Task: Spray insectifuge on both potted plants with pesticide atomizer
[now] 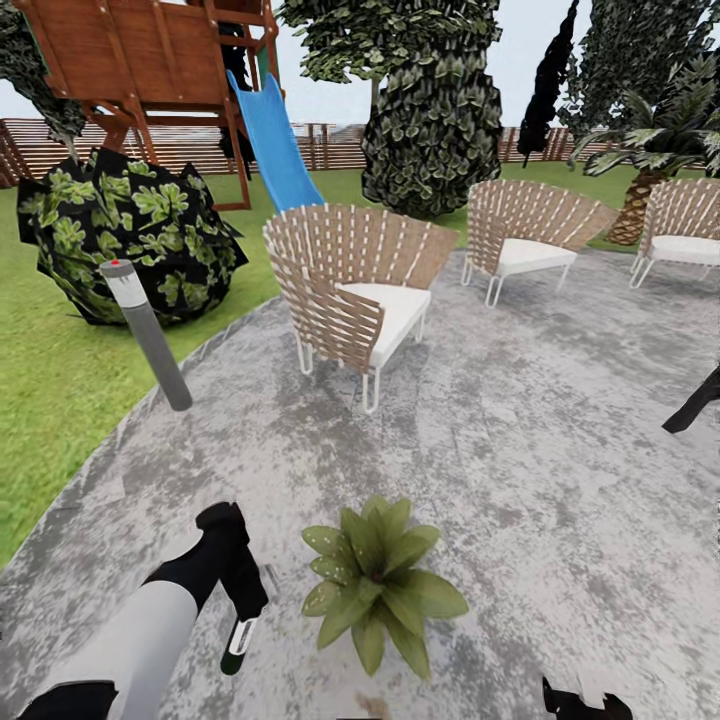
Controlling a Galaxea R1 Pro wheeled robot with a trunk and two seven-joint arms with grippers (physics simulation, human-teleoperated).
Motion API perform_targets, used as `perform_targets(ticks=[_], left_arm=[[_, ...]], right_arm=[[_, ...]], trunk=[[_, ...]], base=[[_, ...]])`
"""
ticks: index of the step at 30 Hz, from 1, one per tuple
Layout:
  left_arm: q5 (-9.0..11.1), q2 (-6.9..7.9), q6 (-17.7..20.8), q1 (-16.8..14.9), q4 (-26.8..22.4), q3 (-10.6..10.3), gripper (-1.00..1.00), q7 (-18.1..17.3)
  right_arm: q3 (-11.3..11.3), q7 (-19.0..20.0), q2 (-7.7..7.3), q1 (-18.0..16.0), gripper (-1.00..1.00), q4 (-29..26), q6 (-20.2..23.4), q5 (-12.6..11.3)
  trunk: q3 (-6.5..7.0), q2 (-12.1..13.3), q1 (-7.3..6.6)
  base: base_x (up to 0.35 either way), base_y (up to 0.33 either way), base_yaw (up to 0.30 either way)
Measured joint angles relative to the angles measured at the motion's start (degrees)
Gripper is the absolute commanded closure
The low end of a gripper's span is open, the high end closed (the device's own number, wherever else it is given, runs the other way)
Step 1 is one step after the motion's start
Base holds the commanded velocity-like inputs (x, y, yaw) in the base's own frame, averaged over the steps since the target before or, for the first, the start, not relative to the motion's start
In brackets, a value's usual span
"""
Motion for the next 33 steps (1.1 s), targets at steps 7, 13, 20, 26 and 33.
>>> perform_targets(ticks=[7,13,20,26,33], left_arm=[[-0.05,-0.02,1.99,-0.87,-0.02,-0.02,1.0,-0.62],[-0.78,-0.21,2.23,-2.19,0.03,-0.13,1.0,-4.07],[-5.69,-0.26,2.34,-2.53,-0.08,-0.12,1.0,-10.58],[-6.12,-0.22,2.45,-2.57,-0.09,-0.1,1.0,-10.77],[-6.21,-0.09,2.48,-2.58,-0.12,-0.1,1.0,-10.44]], right_arm=[[0.04,-0.03,0.13,-0.01,-1.0,0.02,0.0,0.0],[0.05,-0.08,0.15,-0.01,-1.0,0.02,-0.02,0.0],[0.04,-0.07,0.12,0.0,-1.0,0.0,-0.01,0.0],[0.04,-0.1,0.12,0.0,-1.0,0.0,-0.02,0.0],[0.05,-0.09,0.17,-0.01,-1.0,0.02,-0.01,0.0]], trunk=[[0.0,0.0,-0.01],[0.0,0.0,-0.03],[0.0,0.0,-0.03],[0.0,0.0,-0.02],[0.0,0.0,-0.01]], base=[[-0.269,-0.16,0.251],[-0.03,-0.263,0.278],[0.0,-0.276,0.079],[-0.046,-0.274,0.03],[-0.208,-0.219,0.252]])
